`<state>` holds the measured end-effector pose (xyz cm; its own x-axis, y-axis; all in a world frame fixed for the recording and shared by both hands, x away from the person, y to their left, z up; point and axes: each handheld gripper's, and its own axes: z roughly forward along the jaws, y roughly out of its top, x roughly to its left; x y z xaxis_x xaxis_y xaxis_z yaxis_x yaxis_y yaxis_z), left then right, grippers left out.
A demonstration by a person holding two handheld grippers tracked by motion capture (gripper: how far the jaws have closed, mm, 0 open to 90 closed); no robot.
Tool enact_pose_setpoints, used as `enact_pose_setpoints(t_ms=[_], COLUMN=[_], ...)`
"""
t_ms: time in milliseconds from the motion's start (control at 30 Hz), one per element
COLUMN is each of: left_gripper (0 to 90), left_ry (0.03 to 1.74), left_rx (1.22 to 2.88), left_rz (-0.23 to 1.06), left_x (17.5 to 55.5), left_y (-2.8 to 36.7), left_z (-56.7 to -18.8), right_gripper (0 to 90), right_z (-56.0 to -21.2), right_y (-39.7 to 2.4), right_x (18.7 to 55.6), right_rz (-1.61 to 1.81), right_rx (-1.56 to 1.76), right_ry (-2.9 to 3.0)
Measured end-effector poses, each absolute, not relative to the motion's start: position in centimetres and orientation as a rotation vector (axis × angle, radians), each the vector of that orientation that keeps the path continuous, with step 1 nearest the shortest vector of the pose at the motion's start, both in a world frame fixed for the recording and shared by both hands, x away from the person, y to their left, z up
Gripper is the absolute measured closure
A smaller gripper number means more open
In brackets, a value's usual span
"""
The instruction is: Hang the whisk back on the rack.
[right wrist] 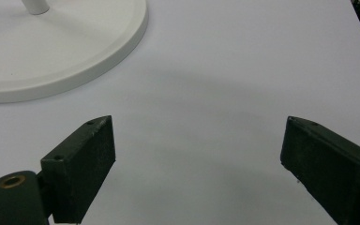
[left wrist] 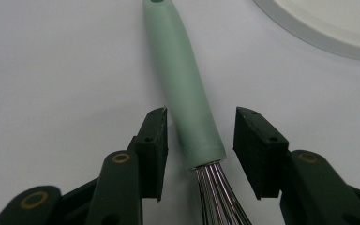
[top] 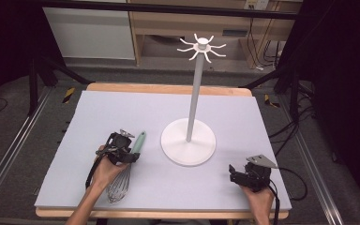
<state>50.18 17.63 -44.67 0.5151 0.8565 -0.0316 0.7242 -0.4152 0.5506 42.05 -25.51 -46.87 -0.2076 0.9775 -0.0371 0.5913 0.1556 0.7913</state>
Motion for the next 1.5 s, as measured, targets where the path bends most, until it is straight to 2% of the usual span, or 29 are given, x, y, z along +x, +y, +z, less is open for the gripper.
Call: enact_pose_setpoints(t_ms=[400,1133,1500], left_gripper=[61.9,65.7,66.7], left_ry=[1.326,1.425,1.399], left_rx=[2.275,2.273,2.277], left_rz=[0.304,0.272,0.268], left_x=[50.4,50.75,50.5], left_y=[17.72,17.28,17.35], left_z=[-45.42,-45.33,-45.18], right_gripper=[10.8,10.8,10.8], right_z=[-46.91,-46.99,-46.98], right_y=[-25.46,-25.42,-25.49], right_x=[42.08,42.14,42.12], right_rz=[0.887,0.881,0.881], right_rx=[1.491,1.495,1.497], right_ry=[1.877,1.889,1.888])
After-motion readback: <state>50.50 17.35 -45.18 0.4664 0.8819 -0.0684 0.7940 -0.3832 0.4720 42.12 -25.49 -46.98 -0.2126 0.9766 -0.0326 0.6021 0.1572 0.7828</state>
